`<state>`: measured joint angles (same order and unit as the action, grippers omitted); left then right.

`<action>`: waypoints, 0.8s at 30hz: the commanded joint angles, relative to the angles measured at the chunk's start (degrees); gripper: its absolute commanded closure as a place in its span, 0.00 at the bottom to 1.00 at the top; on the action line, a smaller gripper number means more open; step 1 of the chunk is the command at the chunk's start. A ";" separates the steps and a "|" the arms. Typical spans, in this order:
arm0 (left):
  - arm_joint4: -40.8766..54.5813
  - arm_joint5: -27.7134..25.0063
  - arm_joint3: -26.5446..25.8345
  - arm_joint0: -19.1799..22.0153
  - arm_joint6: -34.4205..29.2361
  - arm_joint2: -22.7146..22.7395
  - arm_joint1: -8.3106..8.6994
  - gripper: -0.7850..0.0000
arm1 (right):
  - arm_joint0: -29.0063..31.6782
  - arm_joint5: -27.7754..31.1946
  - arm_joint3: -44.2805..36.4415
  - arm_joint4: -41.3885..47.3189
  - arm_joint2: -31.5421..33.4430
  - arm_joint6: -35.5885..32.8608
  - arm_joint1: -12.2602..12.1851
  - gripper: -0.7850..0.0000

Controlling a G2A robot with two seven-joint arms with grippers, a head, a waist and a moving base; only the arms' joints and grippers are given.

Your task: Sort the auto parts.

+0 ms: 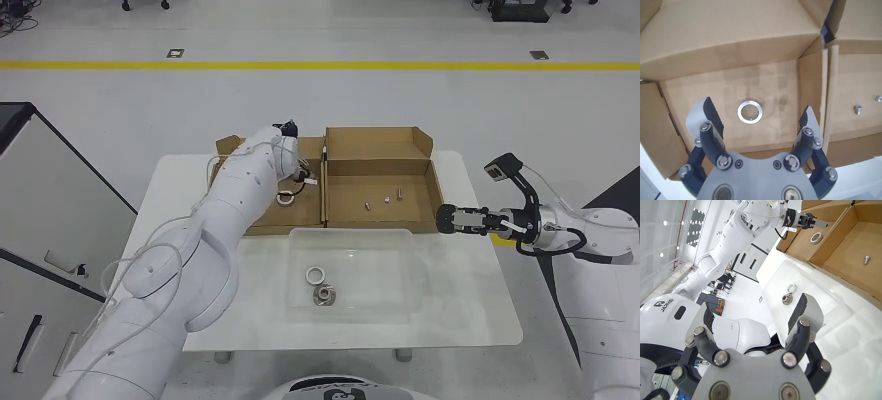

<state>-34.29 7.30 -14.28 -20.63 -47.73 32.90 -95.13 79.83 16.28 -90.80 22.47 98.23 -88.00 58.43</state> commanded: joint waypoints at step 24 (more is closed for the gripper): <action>-13.28 -20.86 -61.68 -26.95 -16.28 21.46 21.33 0.00 | 0.00 0.00 0.00 0.00 0.00 0.00 0.00 0.00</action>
<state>-46.81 -13.56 -68.66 -43.51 -61.83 51.33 -75.11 79.83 16.28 -90.80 22.47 98.23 -88.00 58.43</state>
